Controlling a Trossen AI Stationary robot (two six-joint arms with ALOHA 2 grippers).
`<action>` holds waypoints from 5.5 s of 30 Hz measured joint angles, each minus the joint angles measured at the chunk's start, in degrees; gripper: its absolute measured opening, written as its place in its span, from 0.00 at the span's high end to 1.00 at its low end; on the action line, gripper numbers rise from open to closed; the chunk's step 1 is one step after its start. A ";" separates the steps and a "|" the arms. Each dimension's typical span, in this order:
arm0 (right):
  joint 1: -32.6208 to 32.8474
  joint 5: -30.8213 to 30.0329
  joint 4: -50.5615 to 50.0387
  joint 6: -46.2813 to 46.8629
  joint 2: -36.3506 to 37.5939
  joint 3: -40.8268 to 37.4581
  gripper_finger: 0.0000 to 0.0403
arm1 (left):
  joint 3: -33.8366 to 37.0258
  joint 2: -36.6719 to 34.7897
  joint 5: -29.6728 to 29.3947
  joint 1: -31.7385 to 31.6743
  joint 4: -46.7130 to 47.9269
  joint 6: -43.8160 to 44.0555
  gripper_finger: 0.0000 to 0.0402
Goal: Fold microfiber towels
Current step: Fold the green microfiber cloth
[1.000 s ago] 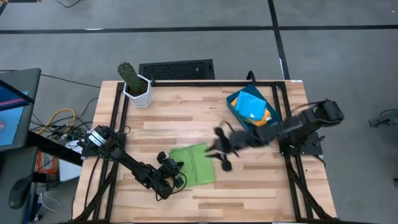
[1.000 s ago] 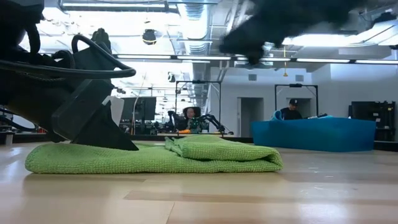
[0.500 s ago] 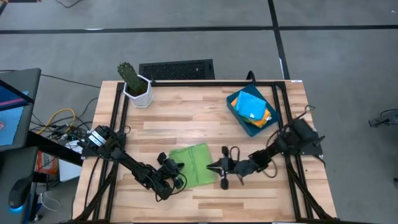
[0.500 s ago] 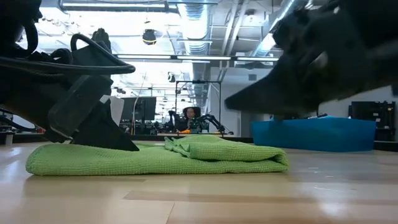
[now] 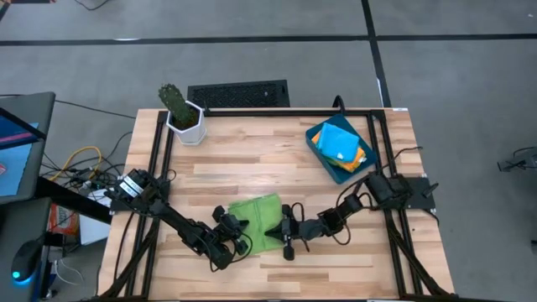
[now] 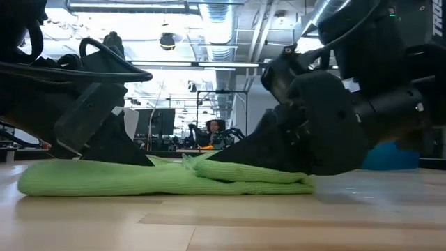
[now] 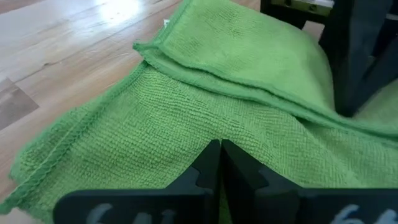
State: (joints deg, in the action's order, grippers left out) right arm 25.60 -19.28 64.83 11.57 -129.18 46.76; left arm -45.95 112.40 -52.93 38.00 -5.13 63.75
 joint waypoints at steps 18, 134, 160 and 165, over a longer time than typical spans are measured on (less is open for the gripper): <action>3.34 -0.31 -7.52 -8.00 11.03 -0.11 0.94 | -2.81 -12.93 7.27 -0.01 10.38 -9.02 0.98; -2.97 2.96 -7.84 -3.91 -2.74 15.21 0.94 | -26.83 10.56 10.21 20.08 73.30 78.34 0.89; -2.84 2.85 -8.67 -1.43 -2.74 15.20 0.93 | -24.25 9.19 12.88 9.85 78.41 67.07 0.87; -2.73 2.87 -8.67 -1.42 -2.74 15.19 0.94 | -24.65 2.61 8.76 11.31 80.58 67.95 0.84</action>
State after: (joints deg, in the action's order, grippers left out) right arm 22.87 -16.40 56.16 10.15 -131.92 61.95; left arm -70.61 115.01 -44.17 49.31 75.46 131.69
